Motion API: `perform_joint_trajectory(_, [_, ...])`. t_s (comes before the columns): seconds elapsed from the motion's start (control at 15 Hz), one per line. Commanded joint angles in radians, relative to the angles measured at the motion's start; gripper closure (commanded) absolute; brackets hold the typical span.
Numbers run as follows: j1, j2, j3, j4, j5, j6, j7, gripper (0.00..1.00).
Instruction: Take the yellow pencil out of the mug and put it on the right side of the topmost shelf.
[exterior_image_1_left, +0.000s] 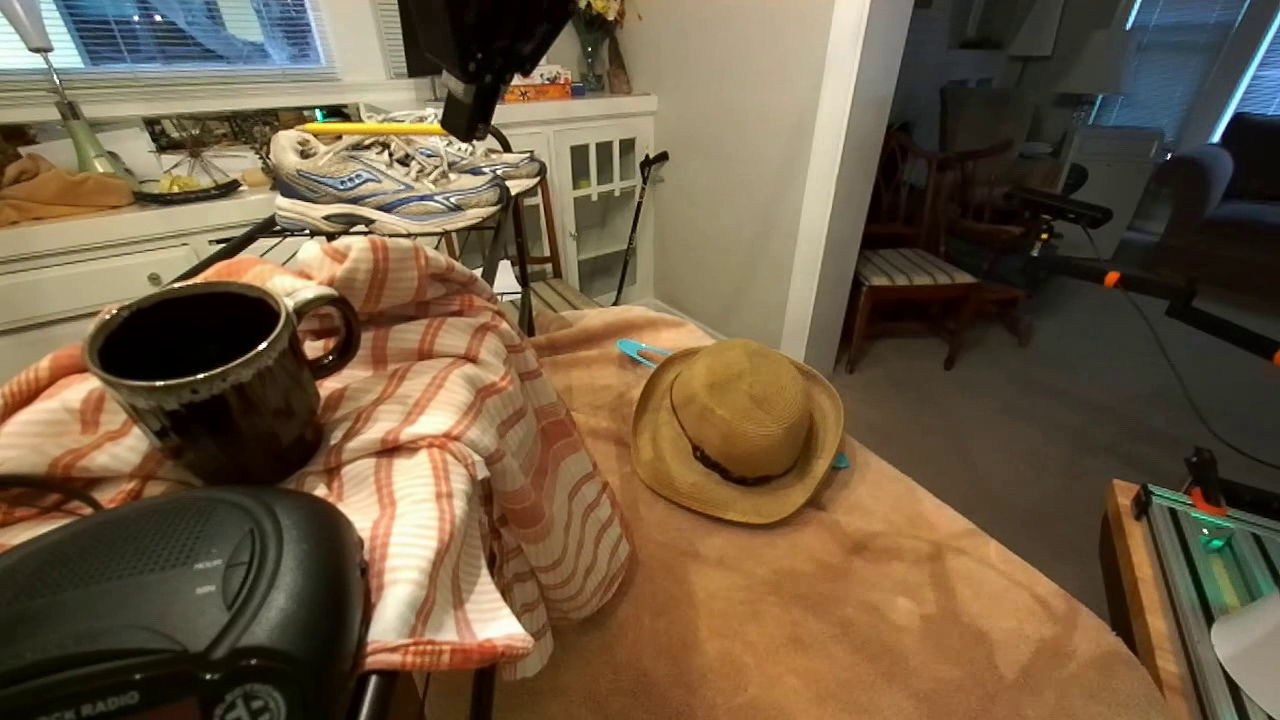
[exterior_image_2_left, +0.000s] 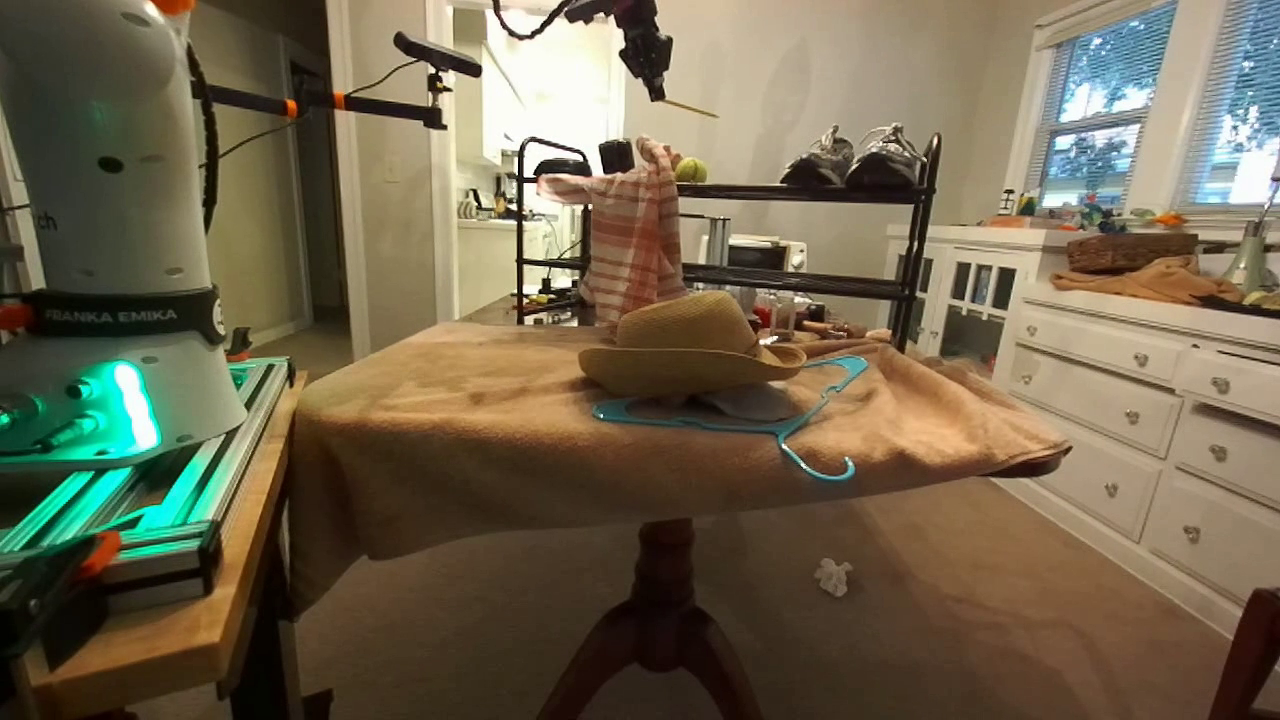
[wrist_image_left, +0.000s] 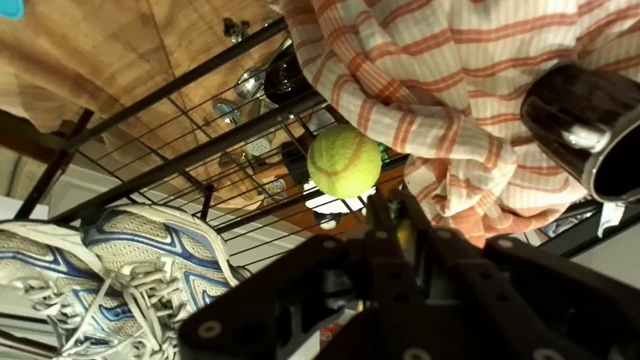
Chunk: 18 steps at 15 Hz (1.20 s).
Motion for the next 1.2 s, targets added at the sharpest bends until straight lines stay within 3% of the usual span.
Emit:
perform_joint_trajectory(0.0, [0.001,0.03,-0.007,-0.003,-0.1,0.041,-0.126,0.98])
perform_joint_trajectory(0.53, [-0.004,0.085,-0.069,-0.017,-0.298,0.202,-0.178,0.98])
perform_joint_trajectory(1.13, [-0.004,0.109,-0.092,-0.088,-0.347,0.333,-0.194,0.98])
